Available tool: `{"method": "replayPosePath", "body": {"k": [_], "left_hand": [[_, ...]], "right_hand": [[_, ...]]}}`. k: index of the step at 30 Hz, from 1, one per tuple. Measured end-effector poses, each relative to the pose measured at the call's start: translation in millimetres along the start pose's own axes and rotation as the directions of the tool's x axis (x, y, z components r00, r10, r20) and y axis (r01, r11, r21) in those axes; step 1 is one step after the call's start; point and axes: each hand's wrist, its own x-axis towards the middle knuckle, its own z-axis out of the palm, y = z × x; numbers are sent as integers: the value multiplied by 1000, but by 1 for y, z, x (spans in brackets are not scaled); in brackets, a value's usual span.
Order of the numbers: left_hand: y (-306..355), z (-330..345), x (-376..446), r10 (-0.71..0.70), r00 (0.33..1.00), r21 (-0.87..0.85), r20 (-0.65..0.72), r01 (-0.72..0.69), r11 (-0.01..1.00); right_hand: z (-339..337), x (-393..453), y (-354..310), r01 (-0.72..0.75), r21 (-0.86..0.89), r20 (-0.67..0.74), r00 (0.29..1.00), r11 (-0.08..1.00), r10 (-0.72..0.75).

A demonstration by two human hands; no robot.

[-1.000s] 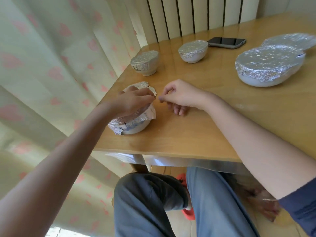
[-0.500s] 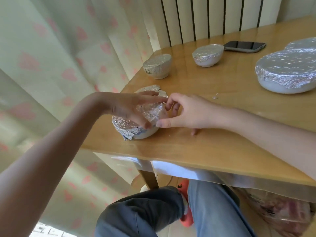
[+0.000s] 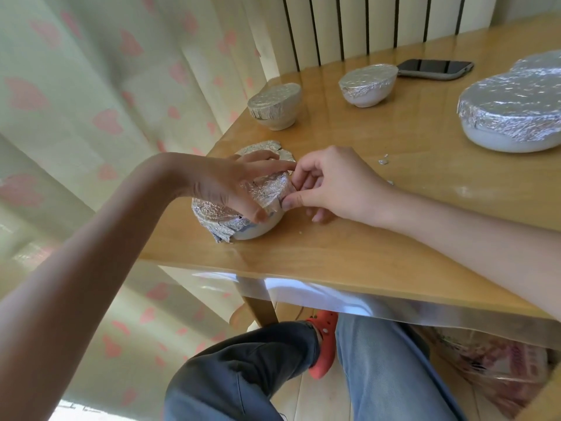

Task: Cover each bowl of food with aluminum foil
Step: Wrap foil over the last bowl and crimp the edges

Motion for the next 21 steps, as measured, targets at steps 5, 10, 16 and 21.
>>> {"method": "replayPosePath", "body": {"k": [5, 10, 16, 21], "left_hand": [[1, 2, -2, 15, 1000, -34, 18, -14, 999], [1, 4, -6, 50, 998, -59, 44, -48, 997], [3, 6, -1, 33, 999, -94, -12, -34, 995], [2, 14, -2, 33, 997, -70, -67, -38, 997]], "right_hand": [[-2, -1, 3, -30, 28, 40, 999, 999, 29], [4, -4, 4, 11, 14, -4, 1000, 1000, -11], [6, -4, 7, 46, -20, -51, 998, 999, -47], [5, -3, 8, 105, -110, -63, 992, 988, -112]]}}
